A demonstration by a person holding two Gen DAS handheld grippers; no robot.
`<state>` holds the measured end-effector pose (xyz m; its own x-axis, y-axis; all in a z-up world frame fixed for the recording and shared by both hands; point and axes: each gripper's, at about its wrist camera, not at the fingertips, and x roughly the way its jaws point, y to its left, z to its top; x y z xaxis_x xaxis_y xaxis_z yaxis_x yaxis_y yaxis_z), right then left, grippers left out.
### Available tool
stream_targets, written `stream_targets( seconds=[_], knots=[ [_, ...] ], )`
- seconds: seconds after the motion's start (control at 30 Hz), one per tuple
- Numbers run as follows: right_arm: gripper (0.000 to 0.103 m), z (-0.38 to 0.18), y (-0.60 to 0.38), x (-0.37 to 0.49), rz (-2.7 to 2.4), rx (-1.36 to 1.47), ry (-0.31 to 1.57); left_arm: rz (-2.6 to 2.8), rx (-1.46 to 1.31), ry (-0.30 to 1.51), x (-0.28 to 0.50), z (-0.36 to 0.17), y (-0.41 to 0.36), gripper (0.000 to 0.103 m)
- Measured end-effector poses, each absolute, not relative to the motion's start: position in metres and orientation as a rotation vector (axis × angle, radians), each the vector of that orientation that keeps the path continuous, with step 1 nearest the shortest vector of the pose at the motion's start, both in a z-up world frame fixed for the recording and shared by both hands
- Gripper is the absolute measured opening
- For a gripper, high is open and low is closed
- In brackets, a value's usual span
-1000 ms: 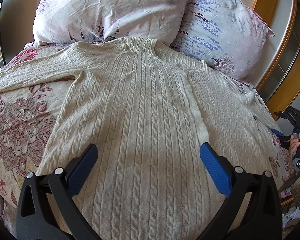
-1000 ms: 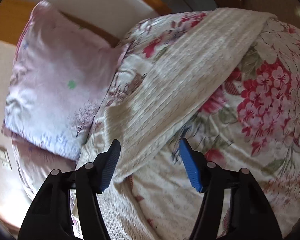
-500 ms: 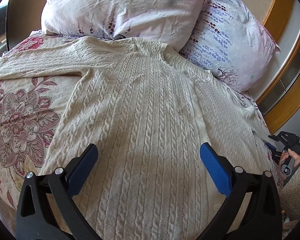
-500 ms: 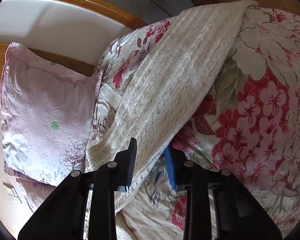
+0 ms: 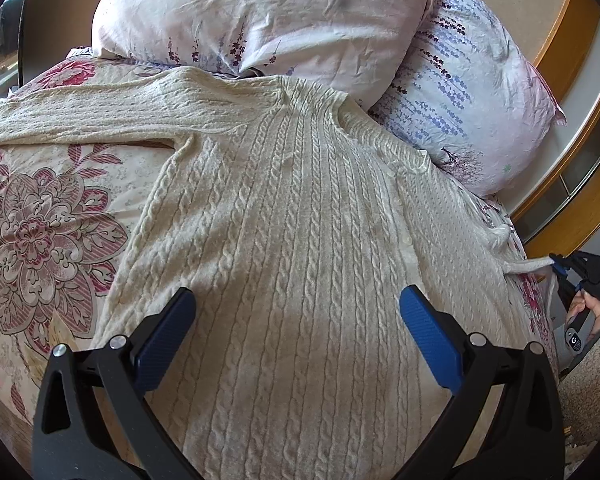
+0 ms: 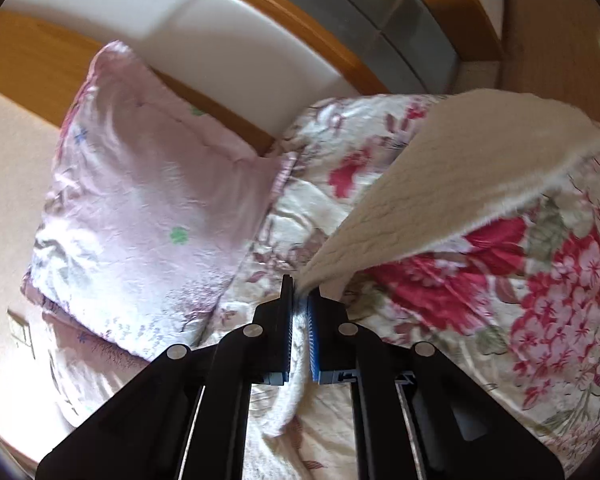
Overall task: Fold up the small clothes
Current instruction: 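Reach the right tool to a cardigan sleeve cuff and close on it, then carry the sleeve across the cardigan body with the right tool, then open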
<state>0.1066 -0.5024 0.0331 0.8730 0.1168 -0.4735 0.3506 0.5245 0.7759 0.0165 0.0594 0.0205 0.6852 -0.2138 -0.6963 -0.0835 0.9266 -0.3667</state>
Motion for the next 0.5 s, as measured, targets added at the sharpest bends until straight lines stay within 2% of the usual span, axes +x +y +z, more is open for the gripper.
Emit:
stream_targets(
  seconds=[0.17,0.27,0.5],
  knots=[
    [0.007,0.08,-0.442,0.127,0.085,0.883,0.468,-0.088,-0.394,0.815,0.018,0.02,0.059,0.101],
    [0.007,0.09,-0.394,0.139,0.238,0.808,0.501,-0.094,-0.4,0.813,0.019,0.02,0.059,0.101],
    [0.007,0.04,-0.283,0.154,0.399,0.616,0.752,-0.092,-0.417,0.803,0.014,0.02,0.064,0.101]
  ],
)
